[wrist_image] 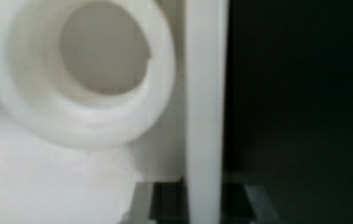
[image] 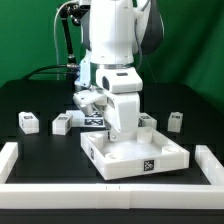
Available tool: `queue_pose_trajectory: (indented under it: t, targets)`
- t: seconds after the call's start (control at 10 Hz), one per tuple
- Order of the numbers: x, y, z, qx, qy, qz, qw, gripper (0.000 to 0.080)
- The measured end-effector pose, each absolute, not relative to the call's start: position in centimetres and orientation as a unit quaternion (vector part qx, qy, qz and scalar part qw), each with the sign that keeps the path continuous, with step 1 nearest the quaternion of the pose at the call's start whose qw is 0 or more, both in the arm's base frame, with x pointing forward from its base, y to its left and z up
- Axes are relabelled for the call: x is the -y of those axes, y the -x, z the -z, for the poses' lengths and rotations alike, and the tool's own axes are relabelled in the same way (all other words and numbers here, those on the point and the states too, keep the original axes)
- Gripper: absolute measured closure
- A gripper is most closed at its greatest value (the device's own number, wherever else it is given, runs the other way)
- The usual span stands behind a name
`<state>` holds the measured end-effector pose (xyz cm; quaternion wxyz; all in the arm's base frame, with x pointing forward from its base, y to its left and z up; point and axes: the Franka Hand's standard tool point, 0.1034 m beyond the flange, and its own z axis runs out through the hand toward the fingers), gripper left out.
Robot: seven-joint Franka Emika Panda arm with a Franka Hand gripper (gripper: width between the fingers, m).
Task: Assemble square table
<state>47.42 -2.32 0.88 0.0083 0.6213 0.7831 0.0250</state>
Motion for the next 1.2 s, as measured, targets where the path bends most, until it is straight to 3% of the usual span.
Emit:
queue_pose_trajectory:
  t: [0.5, 0.8, 1.2]
  targets:
    - [2.0, -47.8, -0.9, -0.769, -0.639, -0.024, 0.006, 0.0743]
    - [0.2, -52.8, -1.0, -0.733, -0.679, -0.038, 0.011, 0.0742]
    - [-4.5, -53.9, -0.9, -0.672, -0.74, -0.024, -0.009, 0.0742]
